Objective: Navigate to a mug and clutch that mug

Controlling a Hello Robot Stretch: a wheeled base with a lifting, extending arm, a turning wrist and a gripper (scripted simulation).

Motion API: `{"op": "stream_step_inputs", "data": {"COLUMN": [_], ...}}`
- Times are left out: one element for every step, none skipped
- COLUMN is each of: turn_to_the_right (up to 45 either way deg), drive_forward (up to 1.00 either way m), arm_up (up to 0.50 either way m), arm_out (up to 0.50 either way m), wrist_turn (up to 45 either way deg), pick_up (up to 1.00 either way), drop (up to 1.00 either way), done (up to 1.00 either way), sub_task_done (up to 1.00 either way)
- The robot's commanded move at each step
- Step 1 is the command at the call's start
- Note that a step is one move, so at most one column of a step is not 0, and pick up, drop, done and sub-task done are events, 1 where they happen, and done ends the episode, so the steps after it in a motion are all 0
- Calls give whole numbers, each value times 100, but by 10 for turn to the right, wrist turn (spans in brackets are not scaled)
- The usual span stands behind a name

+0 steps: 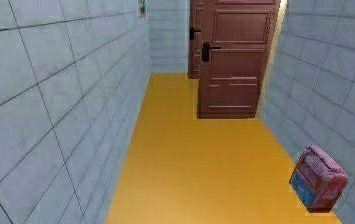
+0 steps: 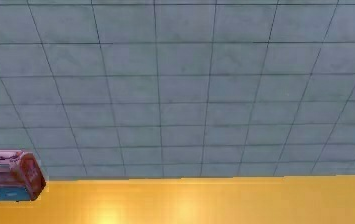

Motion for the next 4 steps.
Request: {"op": "stream_step_inputs", "data": {"turn_to_the_right": [0,0,0,450], "drive_forward": [100,100,70,0], "arm_up": [0,0,0,0], "arm_out": [0,0,0,0], "wrist_turn": [0,0,0,0], "pick_up": [0,0,0,0], "drop": [0,0,0,0], "done": [0,0,0,0], "sub_task_done": [0,0,0,0]}}
